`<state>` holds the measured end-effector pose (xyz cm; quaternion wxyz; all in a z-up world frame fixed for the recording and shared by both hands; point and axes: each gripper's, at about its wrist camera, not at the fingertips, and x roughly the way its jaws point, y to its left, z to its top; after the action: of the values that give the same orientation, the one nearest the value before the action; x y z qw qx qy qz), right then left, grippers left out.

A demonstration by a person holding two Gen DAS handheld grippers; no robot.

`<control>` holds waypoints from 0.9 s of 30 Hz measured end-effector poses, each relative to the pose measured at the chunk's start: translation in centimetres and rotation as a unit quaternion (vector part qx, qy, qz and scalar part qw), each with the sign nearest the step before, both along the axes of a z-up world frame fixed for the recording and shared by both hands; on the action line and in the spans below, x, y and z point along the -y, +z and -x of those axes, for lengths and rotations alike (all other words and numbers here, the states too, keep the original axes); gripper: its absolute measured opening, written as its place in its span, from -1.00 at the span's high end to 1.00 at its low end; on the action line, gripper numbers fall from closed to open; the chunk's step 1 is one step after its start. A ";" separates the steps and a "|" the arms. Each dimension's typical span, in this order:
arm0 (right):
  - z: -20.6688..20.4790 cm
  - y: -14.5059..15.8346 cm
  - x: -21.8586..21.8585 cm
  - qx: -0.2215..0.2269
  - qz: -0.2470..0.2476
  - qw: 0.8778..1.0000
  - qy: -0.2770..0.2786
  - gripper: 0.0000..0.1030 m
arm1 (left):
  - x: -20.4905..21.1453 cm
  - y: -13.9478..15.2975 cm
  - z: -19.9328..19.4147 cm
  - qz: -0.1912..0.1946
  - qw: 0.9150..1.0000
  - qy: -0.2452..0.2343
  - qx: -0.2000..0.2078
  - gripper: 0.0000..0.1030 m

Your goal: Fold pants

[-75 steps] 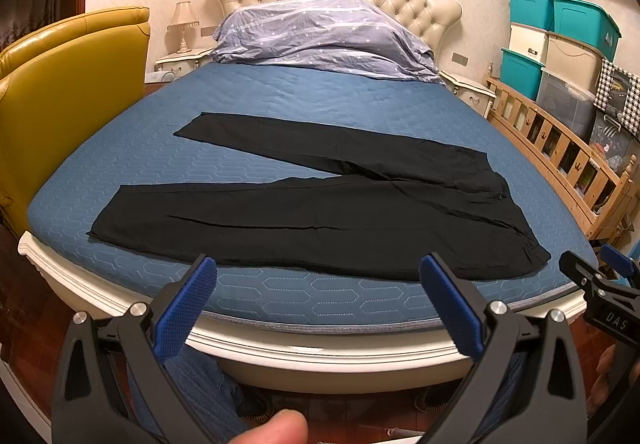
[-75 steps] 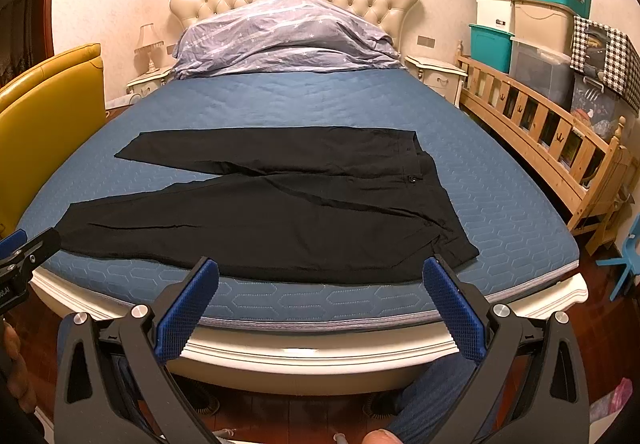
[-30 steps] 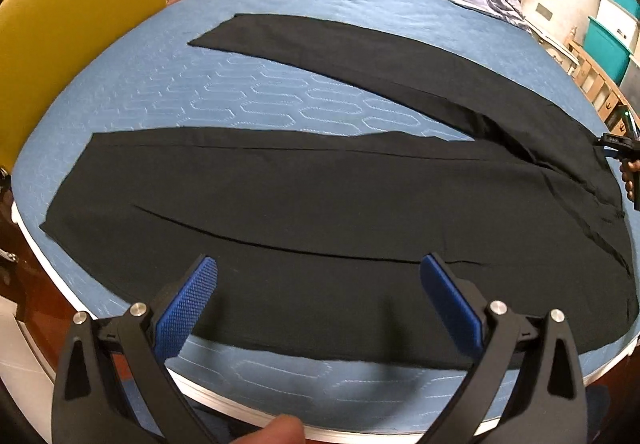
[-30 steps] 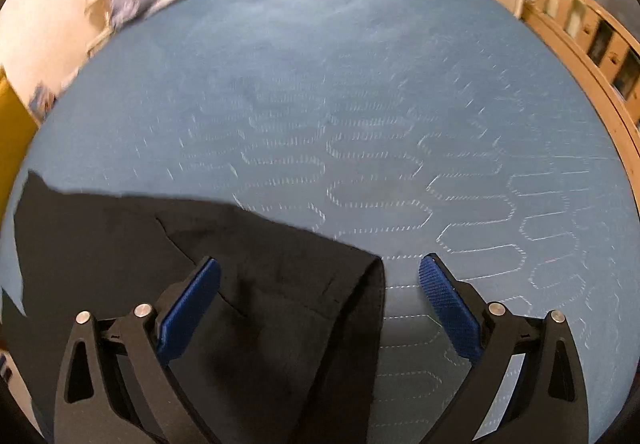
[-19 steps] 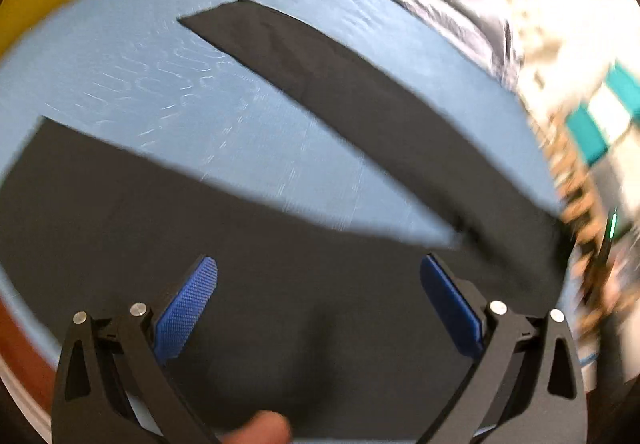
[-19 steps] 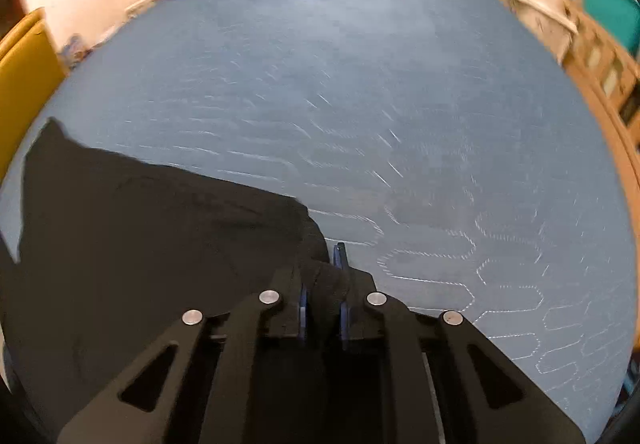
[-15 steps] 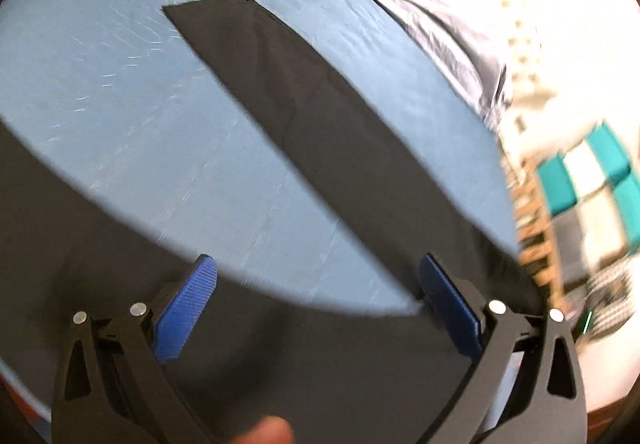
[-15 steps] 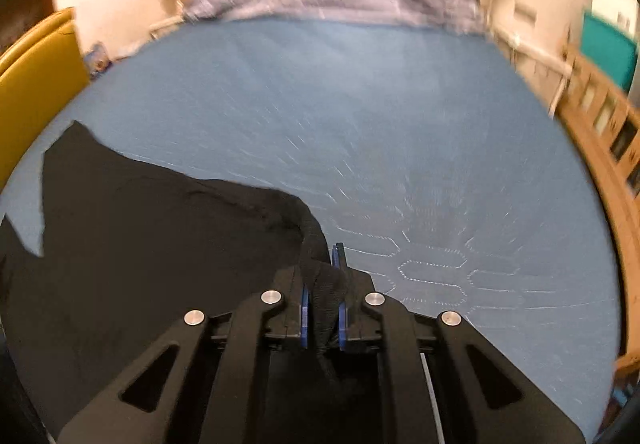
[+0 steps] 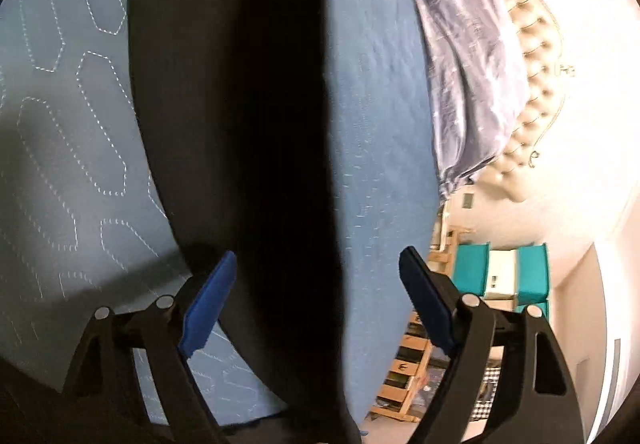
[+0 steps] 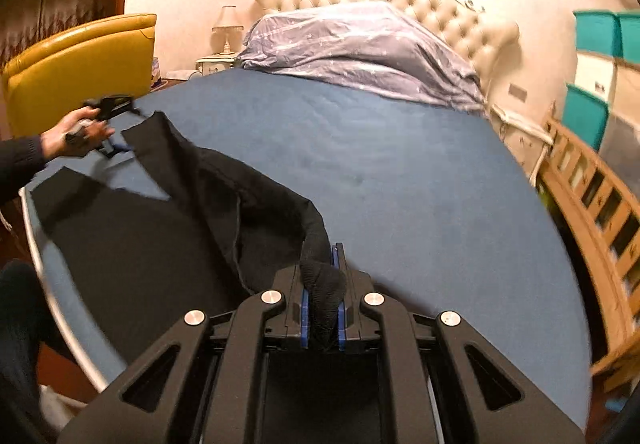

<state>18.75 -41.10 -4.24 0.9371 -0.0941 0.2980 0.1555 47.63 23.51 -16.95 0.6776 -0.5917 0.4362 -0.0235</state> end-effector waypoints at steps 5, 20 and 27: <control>5.6 -2.5 -0.2 -0.015 -0.019 1.000 -0.014 0.81 | -1.7 -0.6 1.3 -0.030 0.999 0.012 -0.015 0.64; 6.6 -6.5 2.3 -0.101 -0.078 0.991 -0.043 0.73 | -6.6 1.0 13.1 -0.080 0.997 -0.001 0.001 0.94; 8.1 -8.0 3.2 -0.149 -0.133 0.975 -0.093 -0.03 | -5.7 0.2 13.4 -0.070 0.997 -0.020 0.013 0.96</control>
<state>10.61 -44.30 -12.29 0.8968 0.0839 0.4178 0.1186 34.25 29.19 -16.74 0.7223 -0.5336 0.4397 -0.0141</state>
